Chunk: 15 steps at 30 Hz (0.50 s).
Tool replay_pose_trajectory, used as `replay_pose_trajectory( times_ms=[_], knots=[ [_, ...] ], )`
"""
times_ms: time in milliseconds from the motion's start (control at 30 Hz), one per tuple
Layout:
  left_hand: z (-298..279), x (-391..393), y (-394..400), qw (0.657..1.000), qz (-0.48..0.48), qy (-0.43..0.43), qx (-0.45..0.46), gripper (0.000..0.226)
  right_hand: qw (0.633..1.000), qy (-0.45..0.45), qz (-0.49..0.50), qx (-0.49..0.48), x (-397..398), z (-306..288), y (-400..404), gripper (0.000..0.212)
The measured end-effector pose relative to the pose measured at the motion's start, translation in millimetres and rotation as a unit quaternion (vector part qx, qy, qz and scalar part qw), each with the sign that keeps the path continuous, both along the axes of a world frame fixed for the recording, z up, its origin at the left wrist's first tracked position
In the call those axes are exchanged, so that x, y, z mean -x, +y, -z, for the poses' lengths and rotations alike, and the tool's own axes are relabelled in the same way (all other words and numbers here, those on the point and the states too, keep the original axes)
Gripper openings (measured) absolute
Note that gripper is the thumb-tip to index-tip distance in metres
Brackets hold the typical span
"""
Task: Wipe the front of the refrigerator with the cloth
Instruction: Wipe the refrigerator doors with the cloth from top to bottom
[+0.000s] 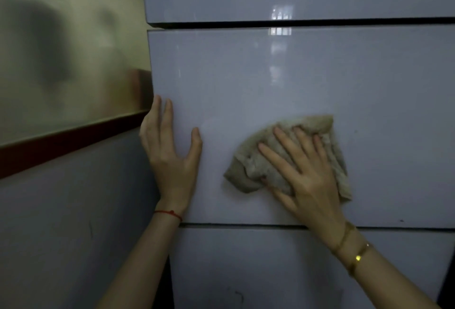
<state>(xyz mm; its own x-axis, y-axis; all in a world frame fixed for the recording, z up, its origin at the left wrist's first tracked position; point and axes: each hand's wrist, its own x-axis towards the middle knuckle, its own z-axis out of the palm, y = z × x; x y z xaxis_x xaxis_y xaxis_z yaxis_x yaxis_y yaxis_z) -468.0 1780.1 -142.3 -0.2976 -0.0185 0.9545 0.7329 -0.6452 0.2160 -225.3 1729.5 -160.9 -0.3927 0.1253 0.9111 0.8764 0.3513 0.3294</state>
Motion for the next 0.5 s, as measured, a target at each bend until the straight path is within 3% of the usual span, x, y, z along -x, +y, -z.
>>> replay_pose_trajectory(
  times_ms=[167,233,367,433,500],
  knots=[
    [-0.5,-1.6,-1.6,1.0,0.002,0.0,-0.006,0.055,0.977,0.201,0.011,-0.066,14.6,-67.9,15.8,0.049],
    [-0.3,-1.6,-2.3,1.0,-0.001,0.005,-0.007,0.055,0.982,0.18,-0.006,-0.062,31.6,-63.1,17.0,0.051],
    [1.0,-1.3,-1.2,1.0,-0.02,0.011,-0.01,0.055,0.999,0.033,-0.011,-0.004,27.3,10.3,6.5,0.054],
    [1.0,-1.7,-0.8,1.0,-0.024,0.009,-0.015,0.054,0.999,0.047,0.001,0.013,2.7,29.9,0.4,0.052],
    [0.9,-3.1,-1.1,1.0,-0.024,0.008,-0.017,0.054,0.993,0.118,0.018,0.007,-23.5,23.5,-1.0,0.052]
  ],
)
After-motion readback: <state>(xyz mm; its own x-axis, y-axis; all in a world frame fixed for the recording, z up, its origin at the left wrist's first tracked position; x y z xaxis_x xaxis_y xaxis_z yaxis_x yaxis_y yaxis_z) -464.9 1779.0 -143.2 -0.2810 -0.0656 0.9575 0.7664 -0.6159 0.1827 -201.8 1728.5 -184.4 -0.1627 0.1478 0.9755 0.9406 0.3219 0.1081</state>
